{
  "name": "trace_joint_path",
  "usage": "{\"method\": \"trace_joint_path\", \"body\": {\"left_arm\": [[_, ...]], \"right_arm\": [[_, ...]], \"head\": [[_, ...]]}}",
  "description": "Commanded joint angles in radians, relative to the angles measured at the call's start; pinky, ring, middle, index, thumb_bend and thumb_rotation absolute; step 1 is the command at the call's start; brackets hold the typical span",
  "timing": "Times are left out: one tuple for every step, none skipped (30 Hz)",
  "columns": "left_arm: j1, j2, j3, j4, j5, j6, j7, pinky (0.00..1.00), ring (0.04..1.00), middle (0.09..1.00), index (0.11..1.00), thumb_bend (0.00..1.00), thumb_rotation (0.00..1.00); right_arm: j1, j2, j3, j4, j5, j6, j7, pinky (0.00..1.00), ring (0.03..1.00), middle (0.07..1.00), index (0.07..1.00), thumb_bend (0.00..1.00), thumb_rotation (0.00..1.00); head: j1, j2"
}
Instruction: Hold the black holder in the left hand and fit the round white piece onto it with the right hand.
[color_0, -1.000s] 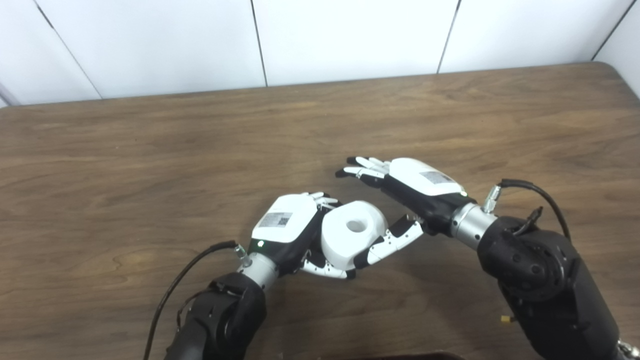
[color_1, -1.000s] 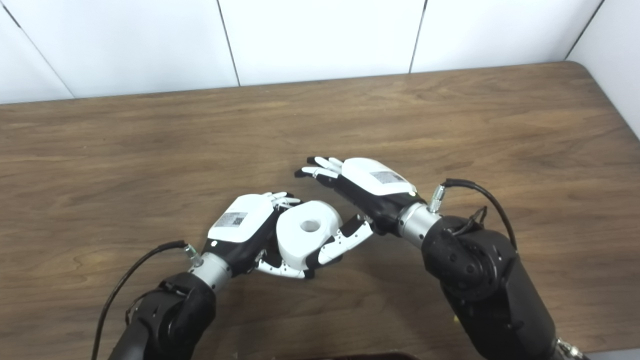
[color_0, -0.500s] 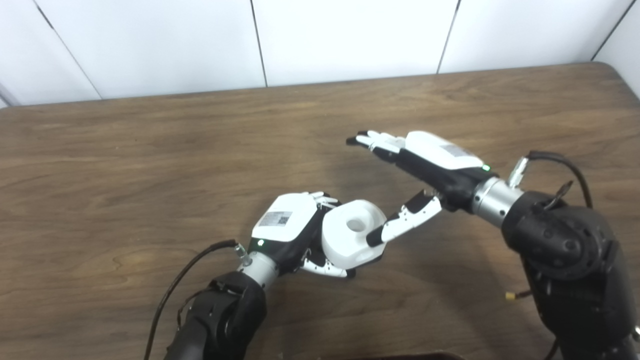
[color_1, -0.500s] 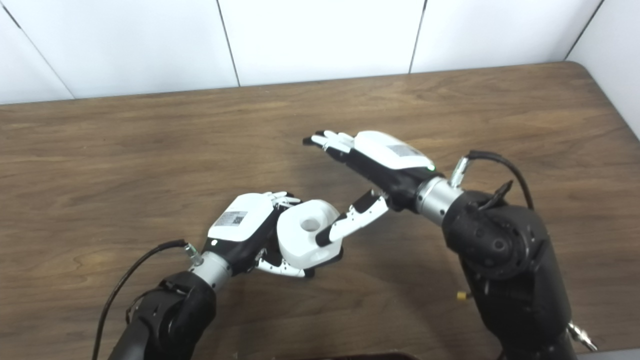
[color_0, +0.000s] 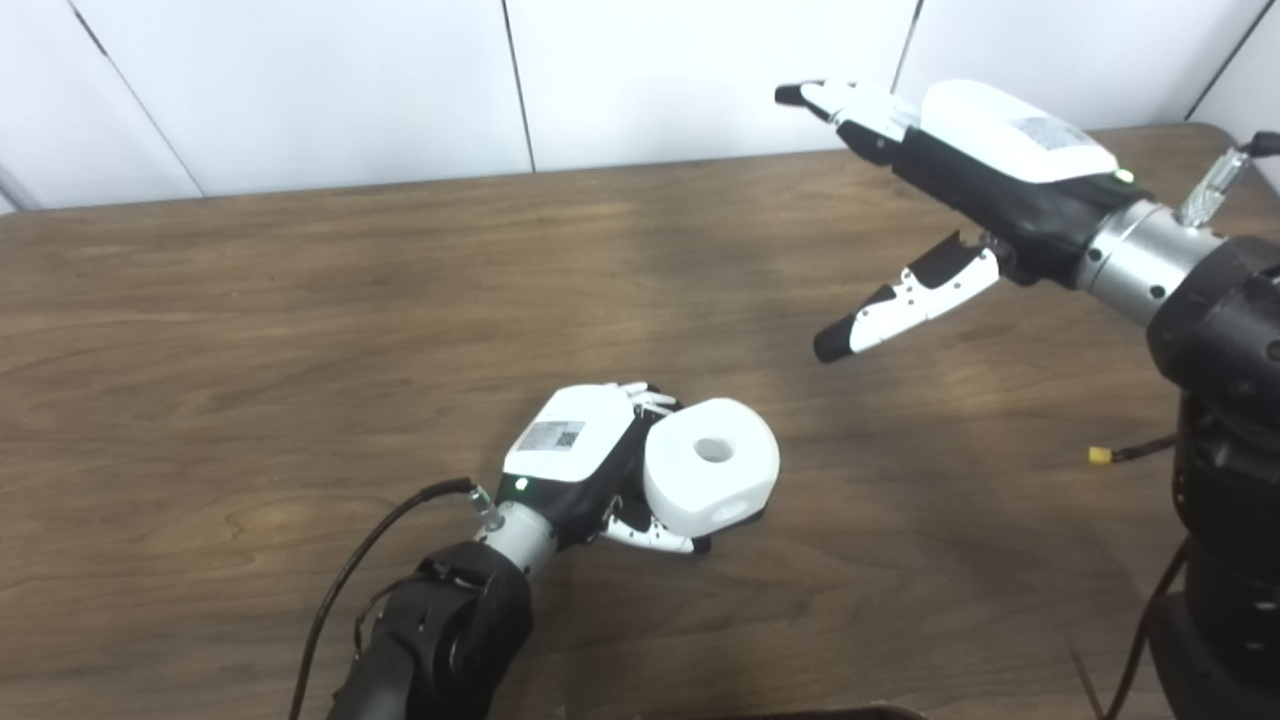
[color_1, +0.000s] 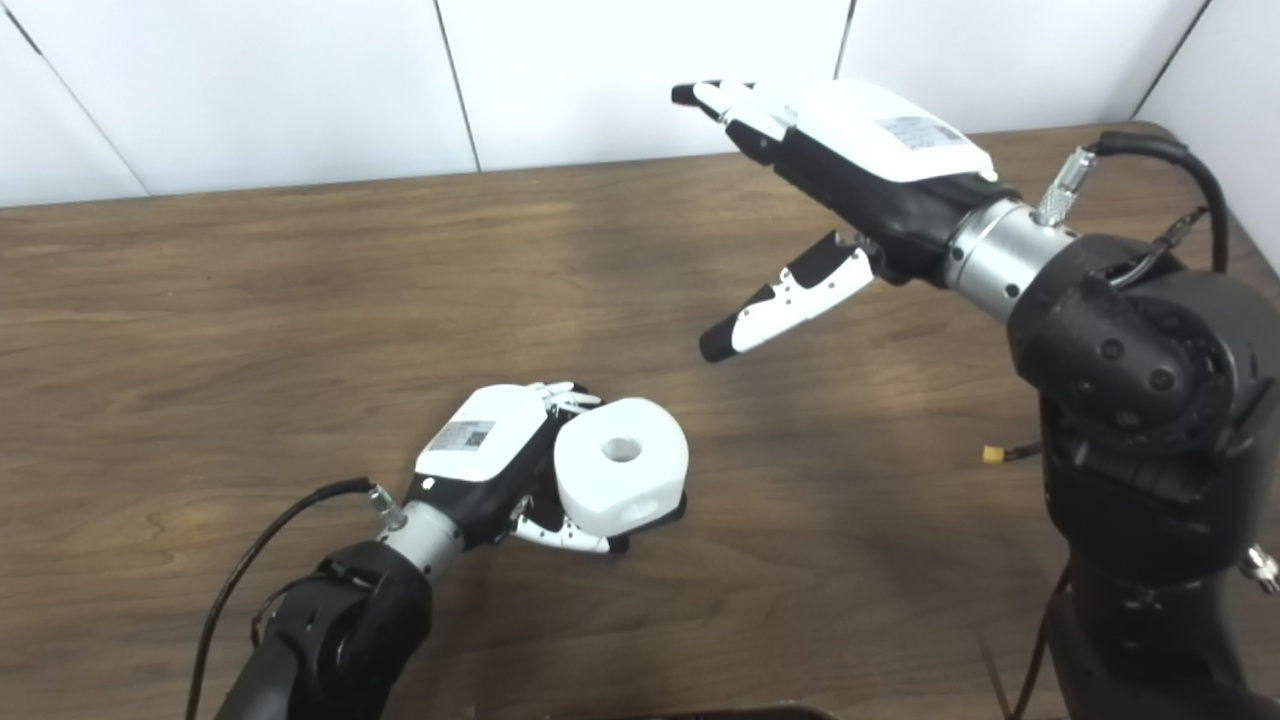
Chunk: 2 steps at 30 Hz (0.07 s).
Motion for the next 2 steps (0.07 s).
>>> {"method": "trace_joint_path", "body": {"left_arm": [[0.025, 0.019, -0.006, 0.032, -0.001, 0.050, -0.086, 0.88, 0.892, 0.814, 0.488, 0.52, 0.06], [0.025, 0.019, -0.005, 0.031, 0.000, 0.051, -0.087, 0.88, 0.892, 0.814, 0.488, 0.52, 0.06]], "right_arm": [[-0.024, -0.010, -0.009, -0.003, 0.013, 0.003, 0.109, 0.90, 1.000, 1.000, 0.980, 1.00, 0.49], [-0.020, -0.008, -0.012, -0.002, 0.017, 0.003, 0.108, 0.90, 1.000, 1.000, 0.980, 1.00, 0.50]], "head": [[0.001, 0.003], [0.001, 0.003]]}}
